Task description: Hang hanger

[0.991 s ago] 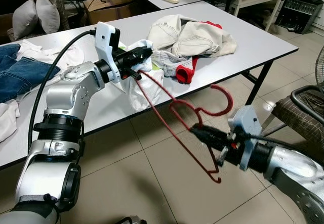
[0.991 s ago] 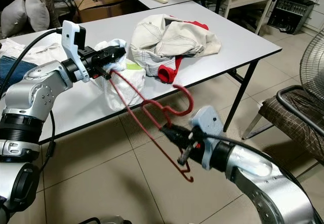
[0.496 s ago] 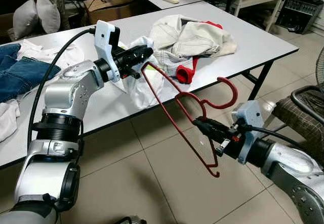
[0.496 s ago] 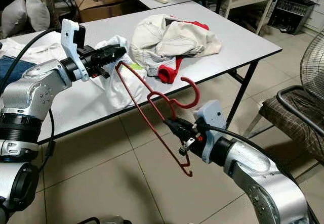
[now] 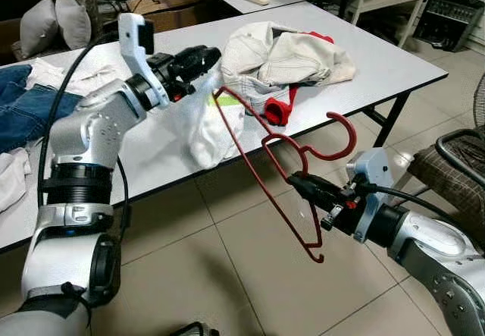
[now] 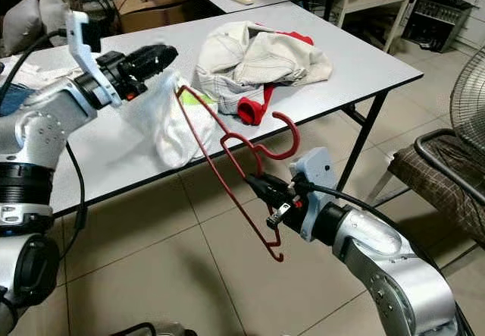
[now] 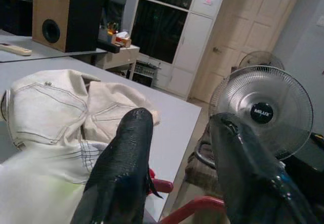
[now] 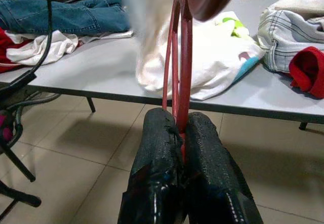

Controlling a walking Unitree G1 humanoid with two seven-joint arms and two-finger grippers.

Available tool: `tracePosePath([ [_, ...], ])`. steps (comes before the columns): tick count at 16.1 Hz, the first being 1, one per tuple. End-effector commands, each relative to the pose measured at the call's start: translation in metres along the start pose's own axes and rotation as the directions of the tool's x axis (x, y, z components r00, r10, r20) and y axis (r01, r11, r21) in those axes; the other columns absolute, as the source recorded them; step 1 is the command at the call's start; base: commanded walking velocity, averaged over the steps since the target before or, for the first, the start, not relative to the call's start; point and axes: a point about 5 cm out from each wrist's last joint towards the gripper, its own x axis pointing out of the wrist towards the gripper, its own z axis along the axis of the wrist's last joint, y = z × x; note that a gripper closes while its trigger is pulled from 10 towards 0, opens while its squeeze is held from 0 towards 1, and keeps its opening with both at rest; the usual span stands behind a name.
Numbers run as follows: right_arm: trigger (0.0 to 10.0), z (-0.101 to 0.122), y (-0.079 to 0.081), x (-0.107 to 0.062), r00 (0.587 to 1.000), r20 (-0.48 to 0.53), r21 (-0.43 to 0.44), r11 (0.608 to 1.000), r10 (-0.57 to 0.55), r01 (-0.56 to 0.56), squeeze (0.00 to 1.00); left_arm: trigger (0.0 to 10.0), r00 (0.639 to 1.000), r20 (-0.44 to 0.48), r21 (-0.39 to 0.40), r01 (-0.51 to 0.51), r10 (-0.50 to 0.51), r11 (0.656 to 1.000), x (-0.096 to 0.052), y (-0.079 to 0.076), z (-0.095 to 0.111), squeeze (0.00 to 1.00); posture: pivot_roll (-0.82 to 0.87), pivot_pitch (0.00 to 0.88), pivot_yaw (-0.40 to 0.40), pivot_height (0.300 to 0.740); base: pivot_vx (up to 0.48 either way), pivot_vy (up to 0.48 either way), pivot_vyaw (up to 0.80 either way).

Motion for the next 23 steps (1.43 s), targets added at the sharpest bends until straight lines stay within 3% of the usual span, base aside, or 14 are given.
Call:
tracePosePath([
  [1, 10.0, 0.005, -0.002, 0.001, 1.0, 0.03, -0.009, 1.0, -0.005, 0.006, 0.0, 10.0, 1.0, -0.01, 0.044, -0.022, 0.023, 0.999, -0.002, 0.001, 0.005, 1.0, -0.02, 0.0, 0.037, 0.74, 0.0, 0.0, 0.0],
  [3, 10.0, 0.009, -0.006, 0.002, 0.997, 0.069, 0.012, 0.999, -0.042, 0.041, 0.0, 10.0, 0.985, -0.064, 0.218, -0.143, 0.161, 0.965, -0.017, 0.011, -0.003, 1.0, -0.03, 0.0, 0.044, 0.74, 0.0, 0.0, 0.0],
  [4, 10.0, 0.01, -0.006, 0.003, 0.996, 0.076, 0.017, 0.999, -0.037, 0.036, 0.0, 10.0, 0.979, -0.086, 0.229, -0.163, 0.187, 0.96, -0.024, 0.011, -0.007, 1.0, -0.03, 0.0, 0.043, 0.74, 0.0, 0.0, 0.0],
  [5, 10.0, 0.01, -0.006, 0.003, 0.996, 0.08, 0.02, 0.999, -0.035, 0.033, 0.0, 10.0, 0.975, -0.097, 0.23, -0.172, 0.199, 0.958, -0.028, 0.011, -0.009, 0.78, -0.03, 0.0, 0.043, 0.74, 0.0, 0.0, 0.0],
  [6, 10.0, 0.01, -0.007, 0.003, 0.996, 0.08, 0.024, 0.999, -0.035, 0.033, 0.0, 10.0, 0.953, -0.138, 0.264, -0.228, 0.27, 0.937, -0.04, 0.012, -0.014, 0.0, -0.03, 0.0, 0.036, 0.74, 0.0, 0.0, 0.0],
  [9, 10.0, 0.009, -0.009, 0.002, 0.996, 0.078, 0.03, 0.999, -0.047, 0.045, 0.0, 10.0, 0.928, -0.13, 0.297, -0.299, 0.349, 0.907, -0.059, 0.013, -0.018, 0.0, -0.01, 0.0, 0.024, 0.74, 0.0, 0.0, 0.0],
  [11, 10.0, 0.007, -0.014, 0.0, 0.993, 0.072, 0.041, 0.995, -0.094, 0.091, 0.0, 10.0, 0.943, -0.174, 0.419, -0.19, 0.284, 0.888, -0.076, 0.001, -0.036, 0.0, 0.0, 0.0, 0.015, 0.74, 0.0, 0.0, 0.0],
  [13, 10.0, 0.002, -0.017, -0.004, 0.987, 0.056, 0.048, 0.988, -0.153, 0.15, 0.0, 10.0, 0.897, -0.319, 0.576, -0.073, 0.305, 0.814, -0.085, 0.0, -0.062, 0.0, 0.0, 0.0, 0.01, 0.74, 0.0, 0.0, 0.0],
  [14, 10.0, 0.001, -0.018, -0.005, 0.985, 0.051, 0.049, 0.986, -0.164, 0.162, 0.0, 10.0, 0.885, -0.34, 0.596, -0.059, 0.318, 0.801, -0.086, 0.0, -0.065, 0.0, 0.0, 0.0, 0.01, 0.74, 0.0, 0.0, 0.0],
  [16, 10.0, -0.011, -0.02, -0.014, 0.968, -0.007, 0.029, 0.968, -0.249, 0.249, 0.0, 10.0, 0.84, -0.393, 0.674, -0.014, 0.374, 0.739, -0.082, 0.007, -0.078, 0.0, -0.01, 0.0, 0.01, 0.74, 0.0, 0.0, 0.0],
  [18, 10.0, -0.021, -0.019, -0.021, 0.952, -0.046, 0.039, 0.952, -0.302, 0.303, 0.0, 10.0, 0.823, -0.386, 0.736, 0.001, 0.418, 0.677, -0.076, 0.017, -0.085, 0.0, -0.02, 0.0, 0.011, 0.74, 0.0, 0.0, 0.0],
  [19, 10.0, -0.022, -0.018, -0.022, 0.946, -0.048, 0.032, 0.946, -0.319, 0.321, 0.0, 10.0, 0.849, -0.334, 0.687, -0.079, 0.41, 0.722, -0.075, 0.017, -0.085, 0.0, -0.02, 0.0, 0.014, 0.74, 0.0, 0.0, 0.0],
  [20, 10.0, -0.025, -0.015, -0.023, 0.932, -0.067, -0.016, 0.934, -0.357, 0.356, 0.0, 10.0, 0.884, -0.206, 0.465, -0.289, 0.42, 0.837, -0.078, 0.012, -0.089, 0.0, -0.03, 0.0, 0.025, 0.74, 0.0, 0.0, 0.0],
  [23, 10.0, -0.015, -0.016, -0.02, 0.884, 0.036, 0.01, 0.884, -0.467, 0.467, 0.0, 10.0, 0.885, -0.041, 0.352, -0.422, 0.464, 0.836, -0.085, -0.007, -0.094, 0.0, -0.03, 0.0, 0.01, 0.74, 0.0, 0.0, 0.0],
])
